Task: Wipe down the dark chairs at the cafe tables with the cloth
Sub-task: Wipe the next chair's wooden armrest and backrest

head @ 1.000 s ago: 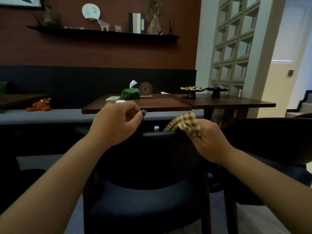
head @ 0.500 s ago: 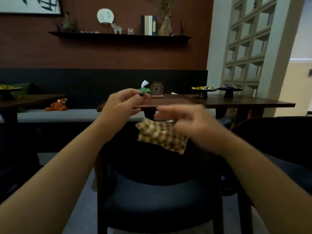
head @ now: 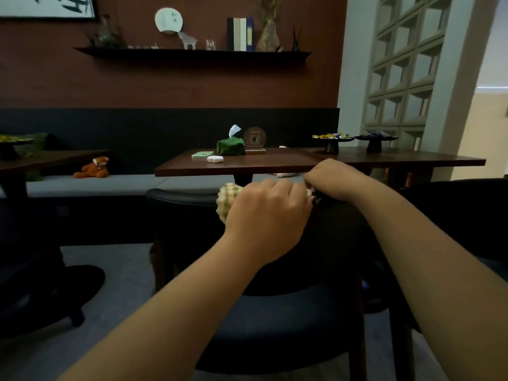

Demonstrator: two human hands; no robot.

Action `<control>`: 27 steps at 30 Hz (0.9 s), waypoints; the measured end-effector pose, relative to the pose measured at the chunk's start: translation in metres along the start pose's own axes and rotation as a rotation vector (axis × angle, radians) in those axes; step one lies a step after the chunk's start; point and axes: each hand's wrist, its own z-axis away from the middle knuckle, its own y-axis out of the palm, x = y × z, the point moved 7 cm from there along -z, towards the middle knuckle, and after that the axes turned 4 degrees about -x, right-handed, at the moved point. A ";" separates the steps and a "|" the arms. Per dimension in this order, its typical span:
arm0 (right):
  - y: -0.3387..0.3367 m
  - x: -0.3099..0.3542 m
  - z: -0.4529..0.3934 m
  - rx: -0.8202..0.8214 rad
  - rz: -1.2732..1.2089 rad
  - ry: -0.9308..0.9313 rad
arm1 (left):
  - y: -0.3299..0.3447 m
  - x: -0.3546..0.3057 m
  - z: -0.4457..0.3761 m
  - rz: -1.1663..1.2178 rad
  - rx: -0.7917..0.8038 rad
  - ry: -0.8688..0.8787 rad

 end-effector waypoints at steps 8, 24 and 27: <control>0.005 -0.009 0.001 -0.007 -0.270 0.071 | -0.005 0.008 0.000 0.103 -0.073 0.032; 0.001 0.002 0.004 0.040 0.048 -0.060 | -0.017 0.097 0.052 0.417 -0.228 -0.039; 0.003 0.001 0.003 0.048 0.027 -0.042 | -0.013 0.109 0.051 0.488 -0.214 -0.064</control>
